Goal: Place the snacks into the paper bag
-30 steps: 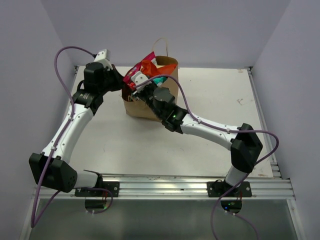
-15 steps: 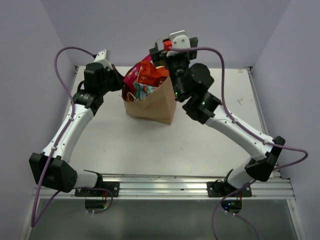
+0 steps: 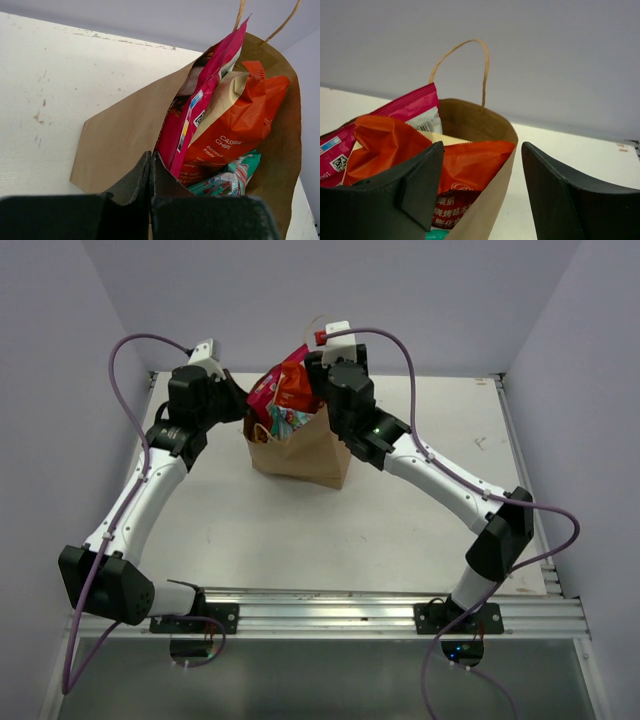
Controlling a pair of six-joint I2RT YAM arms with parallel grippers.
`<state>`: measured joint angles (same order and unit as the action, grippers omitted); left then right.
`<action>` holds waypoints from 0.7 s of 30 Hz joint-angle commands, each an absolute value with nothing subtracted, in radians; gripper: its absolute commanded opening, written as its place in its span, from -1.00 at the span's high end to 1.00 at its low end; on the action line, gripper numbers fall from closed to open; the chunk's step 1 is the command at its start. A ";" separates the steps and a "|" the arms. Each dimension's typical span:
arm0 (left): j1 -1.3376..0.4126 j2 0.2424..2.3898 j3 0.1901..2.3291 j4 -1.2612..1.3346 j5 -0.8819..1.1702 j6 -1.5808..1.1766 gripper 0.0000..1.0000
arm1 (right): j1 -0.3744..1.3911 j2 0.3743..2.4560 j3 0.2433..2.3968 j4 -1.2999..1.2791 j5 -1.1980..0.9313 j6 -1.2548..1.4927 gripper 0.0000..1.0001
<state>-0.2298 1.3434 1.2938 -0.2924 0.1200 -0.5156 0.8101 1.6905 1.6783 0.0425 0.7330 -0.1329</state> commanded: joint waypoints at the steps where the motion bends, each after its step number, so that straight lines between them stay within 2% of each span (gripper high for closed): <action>1: -0.230 1.318 1.284 -0.202 0.130 -0.534 1.00 | 0.802 1.704 1.687 0.015 0.742 -0.023 -0.31; 14: -0.230 1.316 1.249 -0.150 0.130 -0.535 1.00 | 0.795 1.692 1.595 -0.113 0.811 0.084 0.04; 19: -0.230 1.321 1.230 -0.121 0.138 -0.528 1.00 | 0.792 1.697 1.572 -0.121 0.804 0.112 0.36; 21: -0.230 1.322 1.230 -0.121 0.140 -0.526 1.00 | 0.788 1.701 1.575 -0.121 0.802 0.114 0.42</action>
<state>-0.2298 1.3392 1.2446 -0.2012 0.1276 -0.5167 0.8028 1.7252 1.5925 -0.0856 0.7712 0.0807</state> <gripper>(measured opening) 0.006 0.301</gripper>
